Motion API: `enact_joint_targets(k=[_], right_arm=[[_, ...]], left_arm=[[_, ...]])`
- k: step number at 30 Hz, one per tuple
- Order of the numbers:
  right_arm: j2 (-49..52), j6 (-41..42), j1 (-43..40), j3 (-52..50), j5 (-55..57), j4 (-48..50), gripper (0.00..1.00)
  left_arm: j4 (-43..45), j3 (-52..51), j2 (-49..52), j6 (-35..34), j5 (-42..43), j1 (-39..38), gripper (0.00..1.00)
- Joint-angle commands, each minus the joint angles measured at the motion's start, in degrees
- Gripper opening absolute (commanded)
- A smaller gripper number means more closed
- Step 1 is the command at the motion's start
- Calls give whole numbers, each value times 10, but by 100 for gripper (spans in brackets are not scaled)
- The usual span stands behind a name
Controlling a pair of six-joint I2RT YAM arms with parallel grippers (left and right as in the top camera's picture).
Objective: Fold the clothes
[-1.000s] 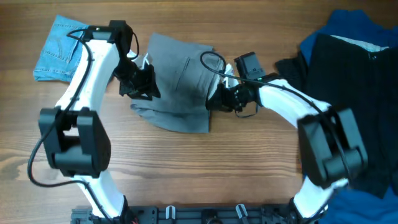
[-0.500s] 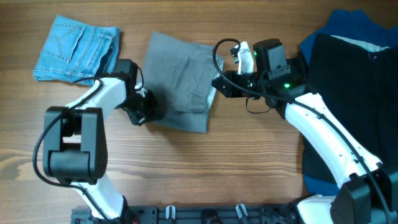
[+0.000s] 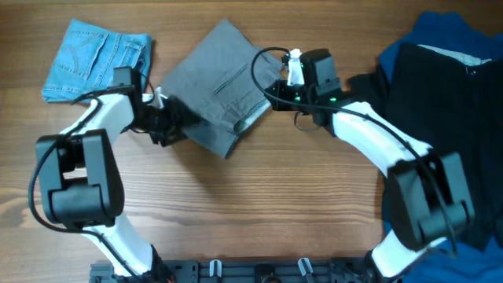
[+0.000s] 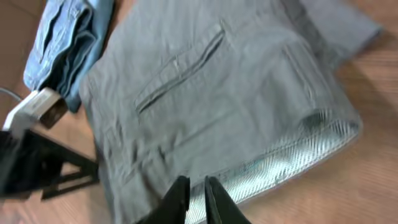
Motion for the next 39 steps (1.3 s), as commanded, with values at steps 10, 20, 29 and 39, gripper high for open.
enact_joint_targets(k=[10, 20, 29, 39], right_arm=[[172, 140, 10, 3, -74, 197, 5], [179, 155, 10, 3, -94, 165, 4], [178, 149, 10, 3, -134, 135, 4], [-9, 41, -2, 3, -141, -123, 4]], left_arm=[[119, 2, 26, -110, -47, -22, 100], [357, 2, 133, -182, -33, -104, 85], [419, 2, 146, -80, -60, -117, 15], [252, 17, -1, 24, 113, -41, 4]])
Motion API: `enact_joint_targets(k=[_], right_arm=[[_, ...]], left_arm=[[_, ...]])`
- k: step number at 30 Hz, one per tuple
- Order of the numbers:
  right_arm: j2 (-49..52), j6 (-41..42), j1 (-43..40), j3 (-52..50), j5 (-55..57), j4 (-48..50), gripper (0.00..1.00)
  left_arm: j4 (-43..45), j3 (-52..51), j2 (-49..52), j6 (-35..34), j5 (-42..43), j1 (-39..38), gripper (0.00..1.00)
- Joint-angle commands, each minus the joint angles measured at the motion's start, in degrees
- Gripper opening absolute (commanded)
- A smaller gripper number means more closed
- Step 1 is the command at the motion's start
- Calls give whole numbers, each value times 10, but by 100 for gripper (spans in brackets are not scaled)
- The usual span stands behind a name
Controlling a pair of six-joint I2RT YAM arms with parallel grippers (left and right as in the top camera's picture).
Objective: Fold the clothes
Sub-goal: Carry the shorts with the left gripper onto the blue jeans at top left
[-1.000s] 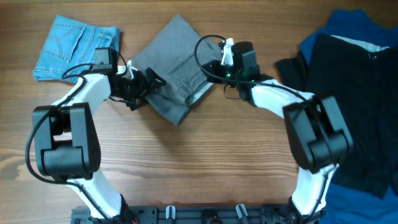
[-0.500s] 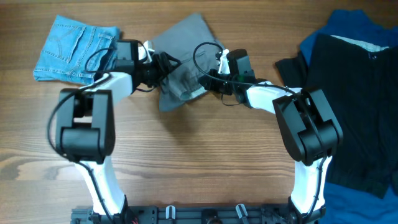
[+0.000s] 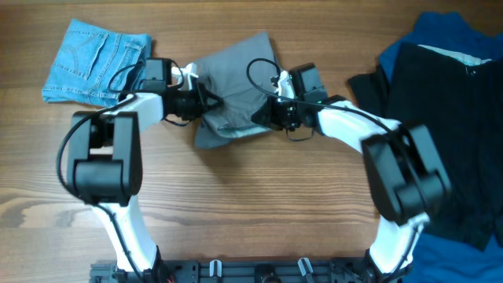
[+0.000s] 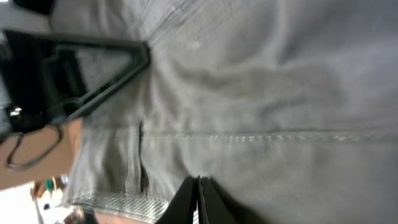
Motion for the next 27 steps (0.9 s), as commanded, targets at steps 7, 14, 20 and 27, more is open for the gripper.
enact_joint_targets(k=[7, 14, 20, 27], right_arm=[[-235, -80, -6, 3, 206, -253, 4], [-245, -83, -6, 3, 202, -257, 4], [-245, -87, -6, 3, 202, -279, 4], [-245, -86, -6, 3, 202, -298, 4]], left_arm=[[30, 55, -241, 14, 65, 136, 4], [200, 81, -203, -18, -25, 209, 4], [304, 83, -70, -69, -45, 260, 4], [200, 83, -44, -42, -105, 321, 8]])
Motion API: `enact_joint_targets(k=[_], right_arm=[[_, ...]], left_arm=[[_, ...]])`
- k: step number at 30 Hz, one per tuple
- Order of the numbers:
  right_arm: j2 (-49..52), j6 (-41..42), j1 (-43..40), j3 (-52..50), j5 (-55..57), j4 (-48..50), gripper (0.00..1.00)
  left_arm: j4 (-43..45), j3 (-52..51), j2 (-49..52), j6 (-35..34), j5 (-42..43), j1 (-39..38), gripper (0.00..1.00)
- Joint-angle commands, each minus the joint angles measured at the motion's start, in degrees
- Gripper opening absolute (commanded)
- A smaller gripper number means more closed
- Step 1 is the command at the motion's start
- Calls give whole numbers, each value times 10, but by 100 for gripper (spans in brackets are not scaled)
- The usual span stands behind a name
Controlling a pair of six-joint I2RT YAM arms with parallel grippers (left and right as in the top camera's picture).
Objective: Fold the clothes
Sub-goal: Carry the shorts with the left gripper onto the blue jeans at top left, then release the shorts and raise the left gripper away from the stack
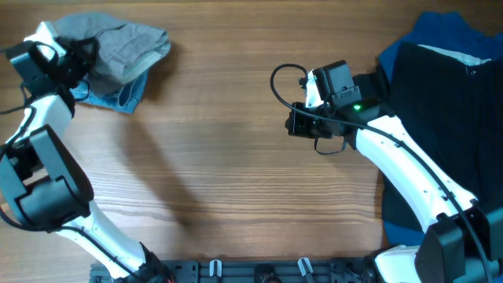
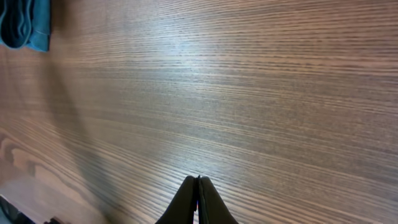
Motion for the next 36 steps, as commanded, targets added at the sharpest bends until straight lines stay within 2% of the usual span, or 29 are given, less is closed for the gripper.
enact_joint_targets(k=[1, 4, 7, 9, 12, 13, 14, 15, 16, 21, 23, 25, 27, 30, 32, 33, 34, 36], right_arm=[[-6, -10, -3, 2, 10, 0, 4], [-6, -10, -3, 2, 10, 0, 4], [-6, -10, -3, 2, 10, 0, 4], [-6, -10, -3, 2, 10, 0, 5], [-6, -10, -3, 2, 12, 0, 5], [-6, -10, -3, 2, 12, 2, 5], [-6, -10, -3, 2, 12, 4, 5], [-6, -10, -3, 2, 12, 7, 6], [-6, -10, -3, 2, 12, 9, 6], [-6, -10, -3, 2, 12, 7, 5], [-6, -11, -3, 2, 12, 7, 5], [-6, -11, -3, 2, 15, 7, 5], [-6, -12, -3, 2, 17, 7, 4], [-6, -11, -3, 2, 35, 7, 4], [-8, -10, -3, 2, 64, 13, 4], [-10, -10, -3, 2, 72, 19, 4], [-15, -10, -3, 2, 77, 24, 4], [-29, -13, -3, 7, 92, 36, 4]], left_arm=[[-47, 8, -9, 14, -26, 40, 20], [-131, 9, -9, 14, 24, 69, 100], [-220, 8, -24, 19, 86, 95, 100], [-271, 9, -55, 49, 128, 111, 100], [-325, 8, -123, 107, 133, 113, 100], [-320, 8, -140, 135, 133, 103, 91], [-305, 8, -144, 163, 132, 89, 69], [-292, 8, -143, 184, 112, 70, 24], [-282, 8, -132, 188, 44, 42, 4], [-238, 8, -35, 189, -257, -60, 4], [-235, 8, 1, 170, -301, -77, 4], [-238, 8, 24, 144, -303, -81, 4], [-240, 8, 31, 124, -300, -80, 16], [-247, 9, 5, 129, -241, -77, 31], [-278, 9, -44, 130, -182, -72, 32], [-297, 9, -75, 149, -155, -70, 33], [-311, 9, -99, 172, -135, -70, 38], [-355, 9, -164, 223, -122, -74, 55]])
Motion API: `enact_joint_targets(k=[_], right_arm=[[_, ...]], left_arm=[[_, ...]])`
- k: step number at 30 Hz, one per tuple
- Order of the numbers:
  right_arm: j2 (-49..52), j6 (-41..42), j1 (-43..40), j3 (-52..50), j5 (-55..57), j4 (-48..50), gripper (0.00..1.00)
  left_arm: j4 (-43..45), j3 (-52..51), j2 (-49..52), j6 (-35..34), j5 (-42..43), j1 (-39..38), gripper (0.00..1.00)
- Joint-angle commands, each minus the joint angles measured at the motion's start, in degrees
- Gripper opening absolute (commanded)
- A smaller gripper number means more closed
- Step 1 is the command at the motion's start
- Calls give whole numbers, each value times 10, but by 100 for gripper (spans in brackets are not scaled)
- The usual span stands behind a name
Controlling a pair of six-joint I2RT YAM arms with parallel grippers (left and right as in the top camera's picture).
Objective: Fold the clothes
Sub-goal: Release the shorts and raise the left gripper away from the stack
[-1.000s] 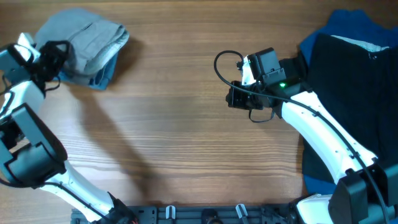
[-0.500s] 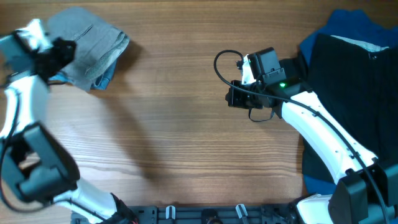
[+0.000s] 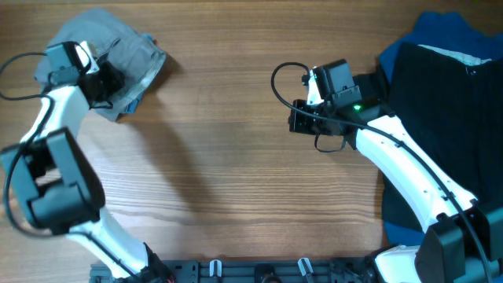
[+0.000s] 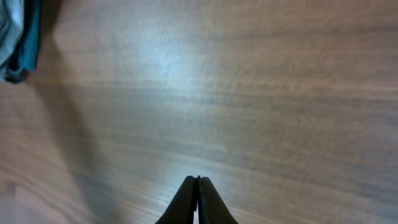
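A folded grey garment (image 3: 126,47) lies at the table's far left corner, on top of folded blue jeans, of which only a sliver (image 3: 132,101) shows. My left gripper (image 3: 106,81) rests at the grey garment's near left edge; its jaws are hidden from above. My right gripper (image 3: 292,119) hangs over bare wood right of centre, shut with nothing in it. In the right wrist view the shut fingertips (image 4: 198,182) point at bare table, with the stack's edge (image 4: 12,37) at the upper left.
A heap of unfolded clothes fills the right side: a black garment (image 3: 440,118) on a blue one (image 3: 448,27). The wooden table (image 3: 236,181) lies between the stack and the heap. The right arm's cable loops above its wrist.
My left gripper has shifted from the far left corner a little right and nearer. The grey garment now sits lower, covering more of the jeans. The right gripper has hardly moved and stays shut.
First the grey garment lay spread at mid-table with a gripper at each side. Then it was bunched smaller between both grippers. Later it was over the jeans at the far left with my left gripper, my right gripper shut over bare wood. Now it rests on the jeans.
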Motion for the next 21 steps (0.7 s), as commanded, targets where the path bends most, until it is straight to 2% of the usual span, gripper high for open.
enact_joint_targets(k=[1, 3, 5, 7, 8, 10, 13, 14, 16, 17, 21], right_arm=[[-36, -18, -3, 10, 47, 19, 5], [-64, -46, -3, 20, 48, 32, 4], [-98, -59, -3, 30, 60, 32, 4], [-143, -74, -3, 35, 69, 32, 5], [-171, -74, -3, 36, 75, 30, 9], [-217, -73, -3, 35, 81, 24, 27], [-299, -91, -3, 35, 85, -1, 34], [-326, -94, -3, 35, 94, -14, 45], [-369, -103, -3, 35, 103, -38, 93], [-388, -101, -3, 35, 110, -48, 99], [-430, -99, -3, 35, 111, -70, 99]], left_arm=[[-63, 0, -146, 101, 60, -2, 61], [-125, 0, -221, 156, 60, -9, 76], [-165, 0, -286, 192, 60, -16, 100], [-191, 0, -367, 191, 59, -23, 100], [-200, 0, -398, 191, 59, -24, 100], [-225, 0, -462, 191, 59, -24, 100], [-269, 0, -547, 191, 59, -24, 100], [-285, 0, -571, 191, 59, -24, 100], [-310, 0, -606, 191, 54, -24, 100], [-322, 0, -621, 191, 49, -24, 100], [-342, 0, -646, 191, 49, -24, 100]])
